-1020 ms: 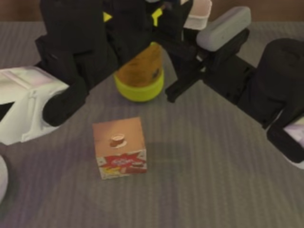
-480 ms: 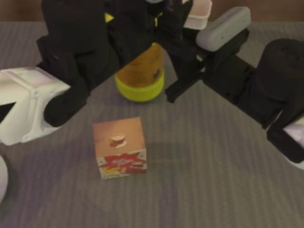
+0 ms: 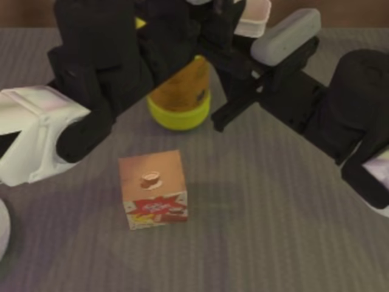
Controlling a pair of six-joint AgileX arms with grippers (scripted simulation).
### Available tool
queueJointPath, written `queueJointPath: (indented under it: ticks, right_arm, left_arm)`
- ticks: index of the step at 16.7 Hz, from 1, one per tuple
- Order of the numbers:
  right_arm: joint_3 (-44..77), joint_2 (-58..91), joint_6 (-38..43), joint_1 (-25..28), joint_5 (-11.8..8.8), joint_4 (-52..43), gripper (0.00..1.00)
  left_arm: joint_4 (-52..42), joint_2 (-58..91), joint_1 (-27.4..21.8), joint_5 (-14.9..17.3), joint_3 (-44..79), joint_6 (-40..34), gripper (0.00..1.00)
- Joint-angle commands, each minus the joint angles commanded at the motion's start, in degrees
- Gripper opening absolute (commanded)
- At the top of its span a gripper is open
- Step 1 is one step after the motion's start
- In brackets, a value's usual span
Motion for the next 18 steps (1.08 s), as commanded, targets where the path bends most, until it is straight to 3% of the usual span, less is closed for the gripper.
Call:
queueJointPath:
  ticks: [8,18]
  right_arm:
    - [0.0,0.0,0.0,0.0,0.0,0.0,0.98]
    - [-0.4,0.1,0.0,-0.2,0.0,-0.1,1.00]
  left_arm:
    - [0.0,0.0,0.0,0.0,0.0,0.0,0.00]
    - [-0.1,-0.4,0.1,0.0,0.2,0.1,0.00]
